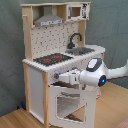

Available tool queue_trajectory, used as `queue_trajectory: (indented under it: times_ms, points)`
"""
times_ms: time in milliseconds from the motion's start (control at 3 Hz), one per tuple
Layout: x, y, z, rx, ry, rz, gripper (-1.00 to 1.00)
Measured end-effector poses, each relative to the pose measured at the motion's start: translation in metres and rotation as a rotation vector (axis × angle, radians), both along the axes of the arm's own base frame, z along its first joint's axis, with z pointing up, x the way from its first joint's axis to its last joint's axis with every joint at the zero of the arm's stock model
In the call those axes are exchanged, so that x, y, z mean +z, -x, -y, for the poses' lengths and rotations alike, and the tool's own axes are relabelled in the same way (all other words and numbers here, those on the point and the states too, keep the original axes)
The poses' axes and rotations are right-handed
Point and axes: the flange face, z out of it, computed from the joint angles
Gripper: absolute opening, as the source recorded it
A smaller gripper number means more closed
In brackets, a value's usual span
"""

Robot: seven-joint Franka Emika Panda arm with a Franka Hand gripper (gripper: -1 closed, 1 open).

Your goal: Play with the kitchen

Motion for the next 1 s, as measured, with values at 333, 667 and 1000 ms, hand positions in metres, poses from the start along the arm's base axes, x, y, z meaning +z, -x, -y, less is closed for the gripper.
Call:
queue_trajectory:
  times_ms: [333,667,1000]
  points:
    - [-0.008,-0.011,-0.014,0.010,-0.001,-0.008,1.00]
    - [-0.016,-0.022,-0.020,0.008,-0.003,-0.020,1.00]
    - [-0.016,-0.022,-0.020,0.008,-0.003,-0.020,-1.00]
